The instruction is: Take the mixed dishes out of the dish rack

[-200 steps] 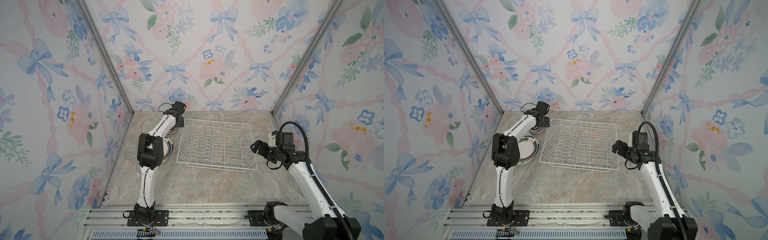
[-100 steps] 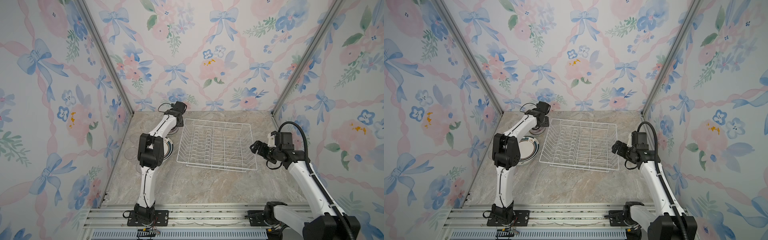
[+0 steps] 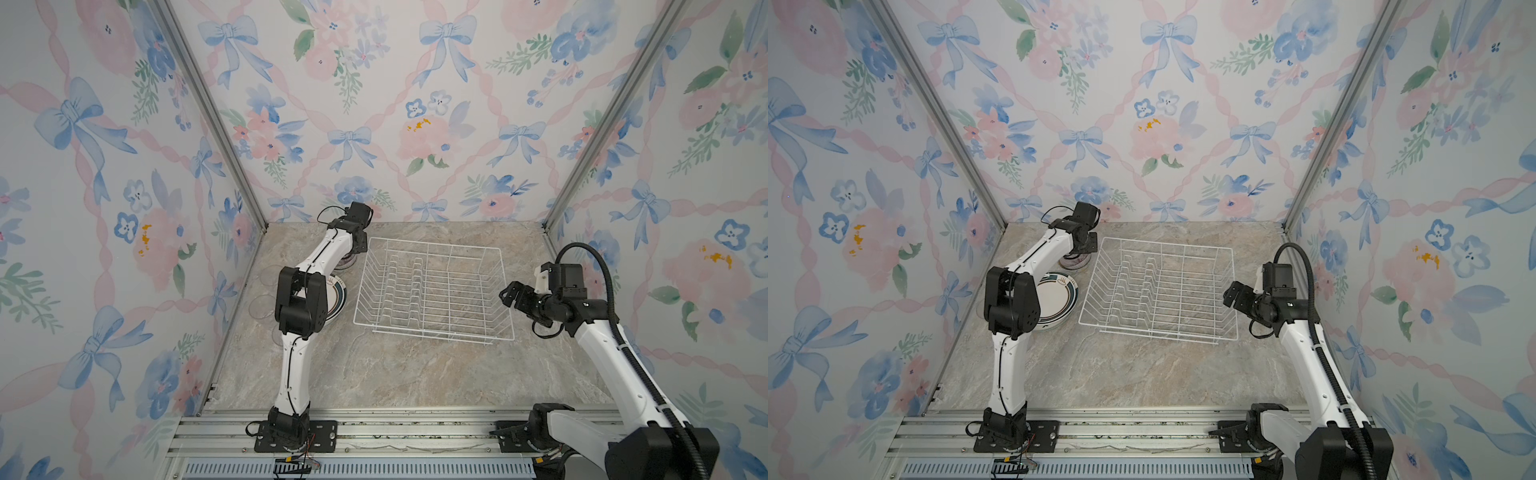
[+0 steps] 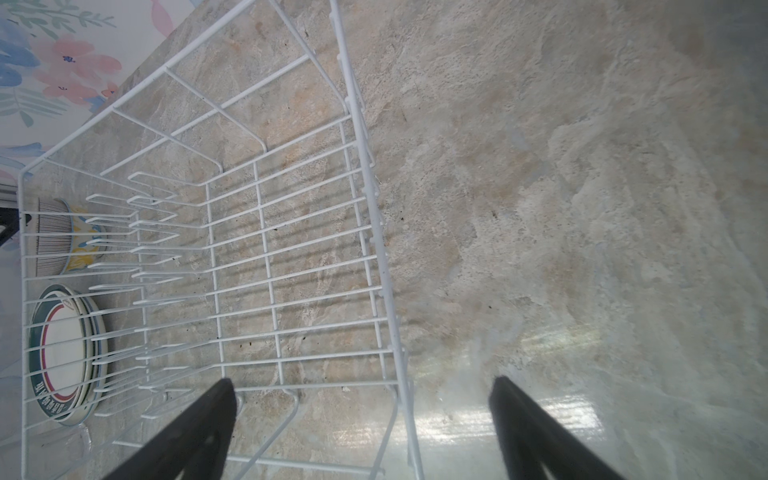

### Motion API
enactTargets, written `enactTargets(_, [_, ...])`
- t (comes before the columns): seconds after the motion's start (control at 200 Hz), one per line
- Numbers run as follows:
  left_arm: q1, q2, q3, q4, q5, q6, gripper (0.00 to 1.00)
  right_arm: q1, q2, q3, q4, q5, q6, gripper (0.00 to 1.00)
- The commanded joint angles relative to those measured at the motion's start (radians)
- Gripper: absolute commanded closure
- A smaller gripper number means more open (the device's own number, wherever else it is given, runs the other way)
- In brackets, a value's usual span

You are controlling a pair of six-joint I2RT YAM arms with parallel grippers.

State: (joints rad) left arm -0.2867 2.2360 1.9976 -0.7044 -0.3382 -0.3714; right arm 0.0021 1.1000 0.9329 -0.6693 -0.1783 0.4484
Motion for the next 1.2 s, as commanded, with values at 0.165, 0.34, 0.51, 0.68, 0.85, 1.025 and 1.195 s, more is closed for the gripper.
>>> enactTargets(0.165, [-0.007,0.04,0.023,0.006,0.081,-0.015,0.82,0.007,0.012,0.022,-0.015,0.014,-0.017,0.03])
enactTargets(0.34, [-0.011,0.066,0.024,0.007,0.108,-0.018,0.83,0.009,0.021,0.022,-0.014,0.013,-0.017,0.03])
enactTargets(0.51, [-0.011,0.067,0.026,0.006,0.111,-0.024,0.84,0.008,0.025,0.029,-0.016,0.014,-0.017,0.03])
enactTargets(0.68, [-0.012,0.032,0.046,0.007,0.094,-0.018,0.83,0.008,0.028,0.035,-0.014,0.016,-0.02,0.03])
enactTargets(0.85, [-0.009,-0.007,0.074,0.007,0.078,-0.012,0.54,0.008,0.041,0.035,-0.006,0.014,-0.017,0.03])
enactTargets(1.025, [0.008,-0.068,0.066,0.007,0.074,-0.025,0.28,0.01,0.058,0.039,0.003,0.019,-0.022,0.03])
enactTargets(1.195, [0.027,-0.134,0.016,0.006,0.084,-0.03,0.17,0.013,0.092,0.048,0.03,0.043,-0.024,0.03])
